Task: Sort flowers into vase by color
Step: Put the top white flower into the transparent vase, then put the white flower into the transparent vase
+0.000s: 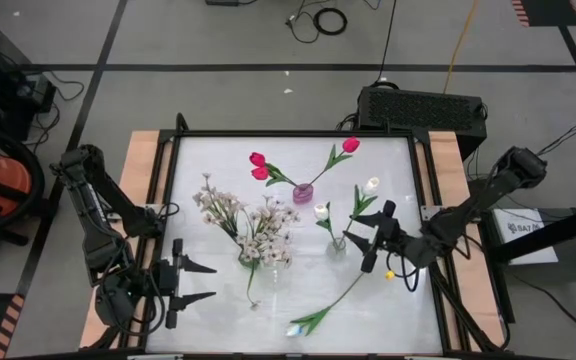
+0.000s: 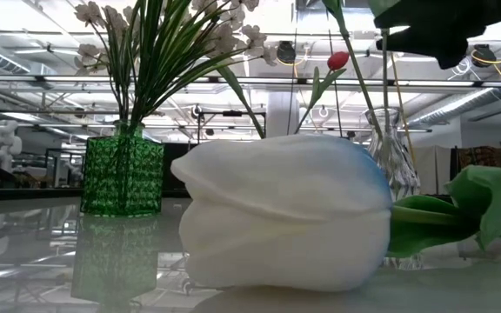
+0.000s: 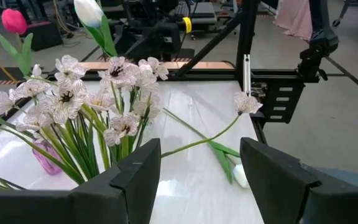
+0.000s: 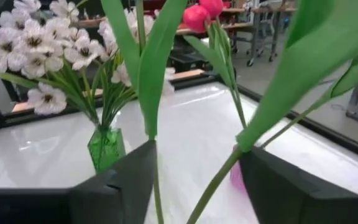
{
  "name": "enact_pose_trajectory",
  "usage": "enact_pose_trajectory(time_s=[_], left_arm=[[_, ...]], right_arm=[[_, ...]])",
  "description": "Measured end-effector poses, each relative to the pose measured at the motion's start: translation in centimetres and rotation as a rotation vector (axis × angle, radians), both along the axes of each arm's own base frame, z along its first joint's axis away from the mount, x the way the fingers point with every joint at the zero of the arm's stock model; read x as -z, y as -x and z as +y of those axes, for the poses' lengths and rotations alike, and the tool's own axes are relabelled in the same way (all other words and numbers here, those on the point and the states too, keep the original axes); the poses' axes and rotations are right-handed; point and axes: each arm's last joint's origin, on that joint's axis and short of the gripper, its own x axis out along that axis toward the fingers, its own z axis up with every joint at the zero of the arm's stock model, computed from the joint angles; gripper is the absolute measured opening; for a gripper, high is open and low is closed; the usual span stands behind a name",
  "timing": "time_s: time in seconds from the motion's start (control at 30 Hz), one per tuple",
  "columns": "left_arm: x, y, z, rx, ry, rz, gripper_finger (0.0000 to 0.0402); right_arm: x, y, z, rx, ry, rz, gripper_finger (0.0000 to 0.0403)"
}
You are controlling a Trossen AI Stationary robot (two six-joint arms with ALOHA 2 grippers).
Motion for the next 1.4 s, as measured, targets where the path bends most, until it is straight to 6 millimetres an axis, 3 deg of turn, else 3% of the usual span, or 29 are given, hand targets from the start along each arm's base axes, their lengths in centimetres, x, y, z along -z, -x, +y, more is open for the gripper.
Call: enact_pose_trajectory(time_s=[0.17, 0.4, 1.07, 1.4], left_arm=[[0.0, 0.0, 0.0, 0.0, 0.0, 0.0, 0.0228], [0.0, 0.0, 0.0, 0.0, 0.0, 0.0, 0.0228], [0.0, 0.0, 0.0, -0.001, 0.007, -0.004, 0.0228], [0.0, 0.0, 0.0, -0.001, 0.006, -0.004, 0.0228]], right_arm=[[-0.3, 1.1, 0.2, -0.032, -0.036, 0.002, 0.0264], [-1.1, 2.5, 0.2, -0.074, -0.103, -0.028, 0.029], [1.9, 3.6, 0.0, -0.175, -0.33, 0.241, 0.029], [3.8, 5.6, 3.3, -0.336, -0.485, 0.403, 0.0255]])
